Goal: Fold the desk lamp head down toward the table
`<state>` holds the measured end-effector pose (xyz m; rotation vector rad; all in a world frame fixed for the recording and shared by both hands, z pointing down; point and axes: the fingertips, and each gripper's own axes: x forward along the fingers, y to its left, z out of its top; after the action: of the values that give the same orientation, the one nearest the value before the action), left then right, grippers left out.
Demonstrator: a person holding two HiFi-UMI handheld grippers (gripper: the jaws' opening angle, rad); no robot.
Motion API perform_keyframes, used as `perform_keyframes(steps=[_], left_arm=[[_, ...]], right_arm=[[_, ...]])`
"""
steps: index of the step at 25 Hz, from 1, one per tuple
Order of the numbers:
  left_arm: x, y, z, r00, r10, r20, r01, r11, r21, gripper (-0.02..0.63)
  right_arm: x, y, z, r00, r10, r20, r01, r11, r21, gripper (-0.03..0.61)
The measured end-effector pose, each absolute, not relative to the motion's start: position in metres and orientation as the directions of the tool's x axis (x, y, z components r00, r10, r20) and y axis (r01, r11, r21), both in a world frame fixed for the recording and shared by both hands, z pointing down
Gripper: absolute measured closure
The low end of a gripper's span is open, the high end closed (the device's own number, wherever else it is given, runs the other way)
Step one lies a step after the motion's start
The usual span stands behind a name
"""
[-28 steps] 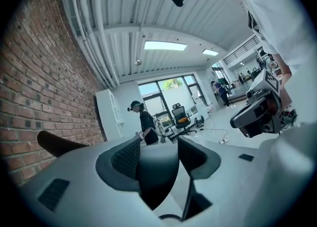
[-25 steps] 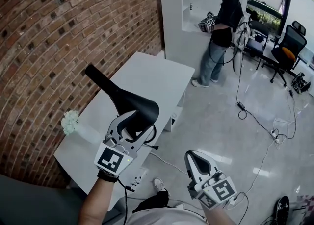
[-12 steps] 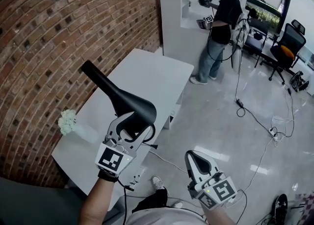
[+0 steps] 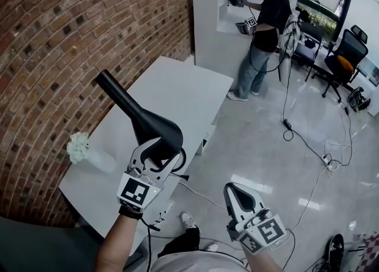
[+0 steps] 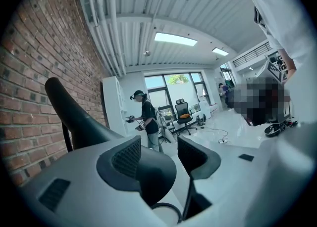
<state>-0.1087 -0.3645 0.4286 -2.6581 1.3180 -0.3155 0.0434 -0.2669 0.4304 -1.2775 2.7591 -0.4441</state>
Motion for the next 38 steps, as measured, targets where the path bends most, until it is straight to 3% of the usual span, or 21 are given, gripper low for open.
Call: perform_keyframes(steps=[13,22,28,38], left_arm=[[-0.123,-0.370,0.438,0.573,-0.812,0.110,-0.789,-0.583,-0.194,0.391],[-0.128,-0.332,0.409,0.496,-0.868,-0.023,-0.863,-0.490,-0.123,0.407],[-0.137,-0.296,0.402,0.433,-0.900,-0.046,-0.901,-0.430,-0.063,0.423],[-0.152,-0.214,0.408,0.300,-0.952,-0.057,-0.954,-0.300,-0.004,0.550]], right_arm=[[0.039,-0.273,0.427,-0.644,-0.762,0.068,-0.747,0.607,-0.270,0.560],[0.032,-0.265,0.416,-0.663,-0.748,0.037,-0.732,0.636,-0.244,0.560],[0.034,-0.254,0.408,-0.666,-0.745,0.017,-0.728,0.646,-0.230,0.560],[0.046,-0.222,0.401,-0.653,-0.757,-0.012,-0.738,0.640,-0.215,0.560]])
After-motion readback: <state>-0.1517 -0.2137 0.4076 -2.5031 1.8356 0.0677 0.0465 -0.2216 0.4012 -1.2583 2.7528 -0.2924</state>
